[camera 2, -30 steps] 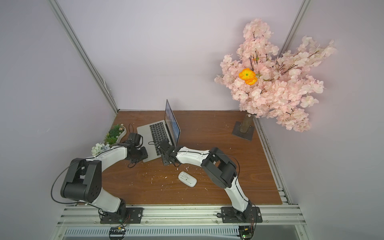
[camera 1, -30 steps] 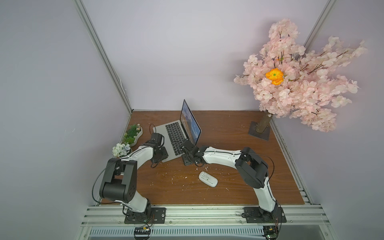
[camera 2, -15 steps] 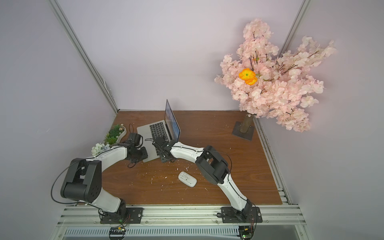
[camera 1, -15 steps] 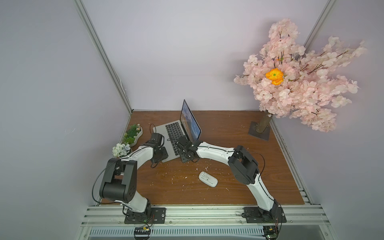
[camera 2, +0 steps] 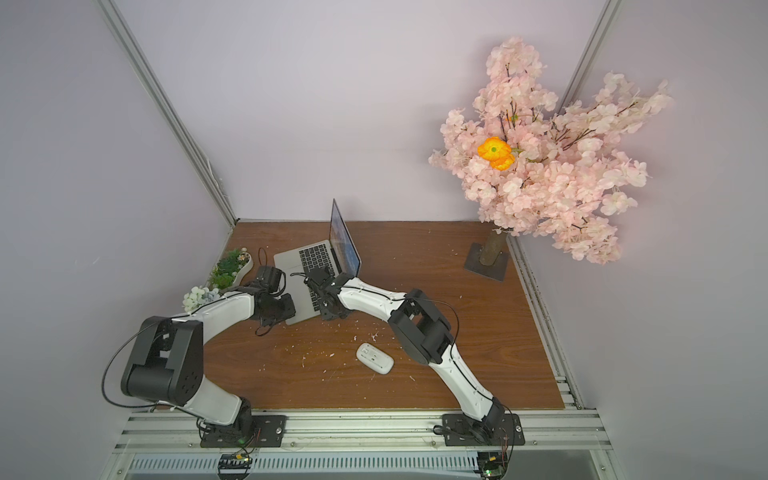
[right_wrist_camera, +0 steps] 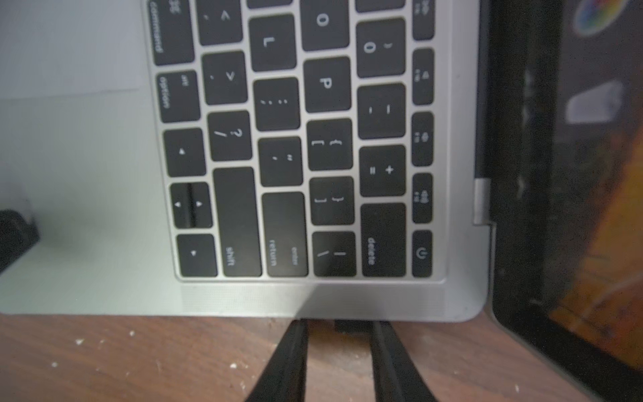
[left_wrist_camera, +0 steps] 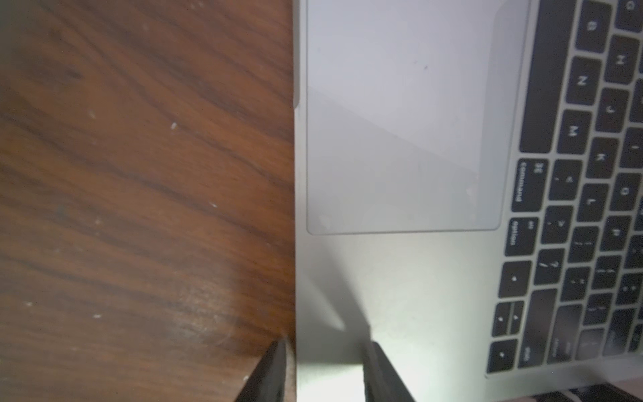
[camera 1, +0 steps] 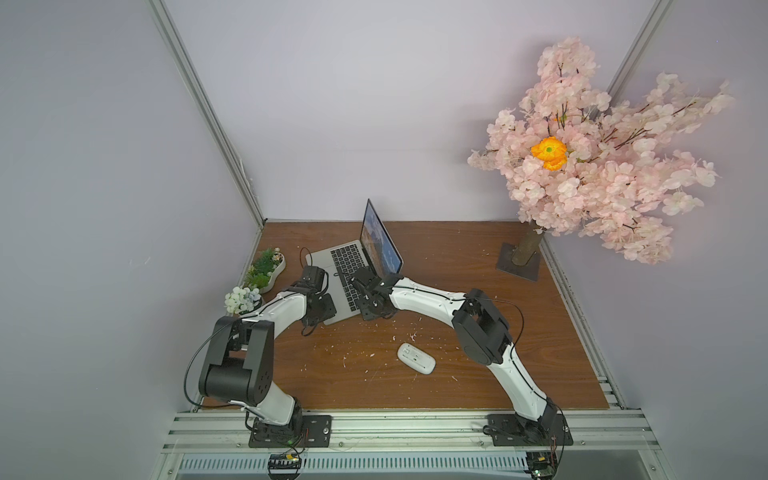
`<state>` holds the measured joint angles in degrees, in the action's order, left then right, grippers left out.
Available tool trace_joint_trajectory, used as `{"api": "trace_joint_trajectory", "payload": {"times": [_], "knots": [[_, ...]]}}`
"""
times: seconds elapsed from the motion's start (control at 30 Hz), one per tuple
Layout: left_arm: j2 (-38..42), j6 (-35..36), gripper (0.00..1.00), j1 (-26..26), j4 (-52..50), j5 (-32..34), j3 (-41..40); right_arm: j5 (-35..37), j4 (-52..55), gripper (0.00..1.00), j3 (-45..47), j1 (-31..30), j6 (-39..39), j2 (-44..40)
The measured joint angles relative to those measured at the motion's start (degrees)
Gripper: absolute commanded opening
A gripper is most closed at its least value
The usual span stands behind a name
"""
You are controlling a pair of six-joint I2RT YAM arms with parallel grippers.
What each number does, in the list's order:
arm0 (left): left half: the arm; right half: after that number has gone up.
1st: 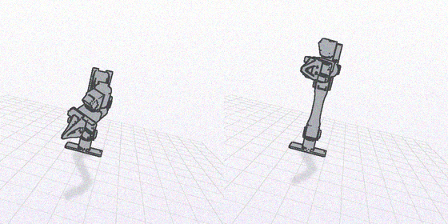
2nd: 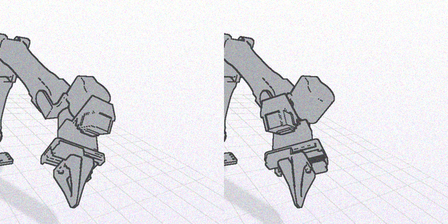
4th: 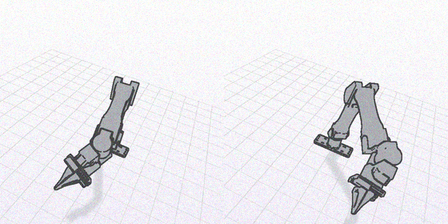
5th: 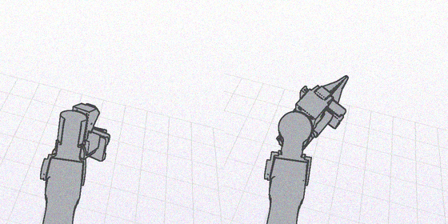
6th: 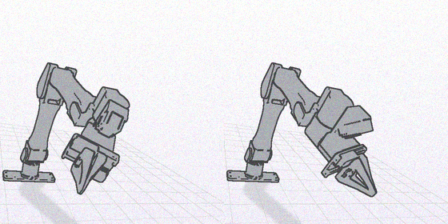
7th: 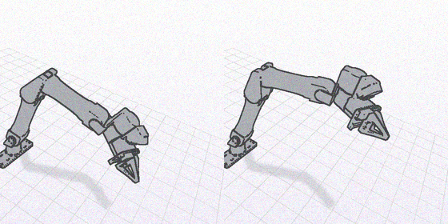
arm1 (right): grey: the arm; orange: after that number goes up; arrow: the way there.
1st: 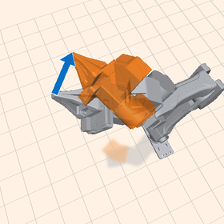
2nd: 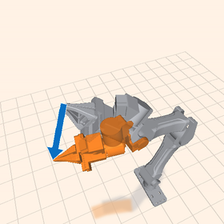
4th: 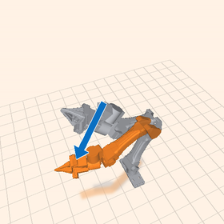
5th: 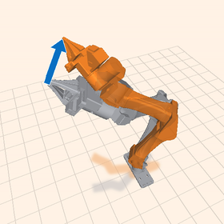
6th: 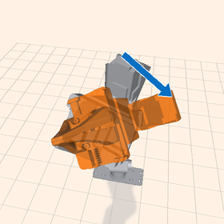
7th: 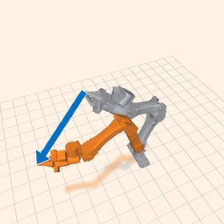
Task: Remove the wireless mouse receiver from the laptop
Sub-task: Take out the USB plug from the USB port.
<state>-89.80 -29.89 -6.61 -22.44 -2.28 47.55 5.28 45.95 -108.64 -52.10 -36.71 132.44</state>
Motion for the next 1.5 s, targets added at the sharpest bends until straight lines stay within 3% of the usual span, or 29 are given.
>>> {"api": "trace_joint_trajectory", "payload": {"times": [0.3,0.4,0.77,1.07,1.5], "knots": [[0.00,0.70,0.40,0.00,0.04,0.00,0.02,-0.11,1.18,0.13,-0.63,0.63,-0.35,0.22],[0.00,1.07,0.40,0.00,0.09,0.02,0.02,-0.11,1.51,0.00,-0.92,0.74,-0.11,0.35],[0.28,1.68,0.40,0.02,0.59,0.09,-0.37,-0.31,1.68,0.00,-0.85,0.92,2.12,0.24],[0.33,1.68,0.40,0.02,0.63,0.15,-0.44,-2.12,-7.89,0.00,11.72,0.94,3.69,-6.60],[1.31,2.49,0.41,0.09,0.46,-0.76,-1.16,-6.56,-8.04,0.00,22.82,1.09,7.45,-16.20]]}}
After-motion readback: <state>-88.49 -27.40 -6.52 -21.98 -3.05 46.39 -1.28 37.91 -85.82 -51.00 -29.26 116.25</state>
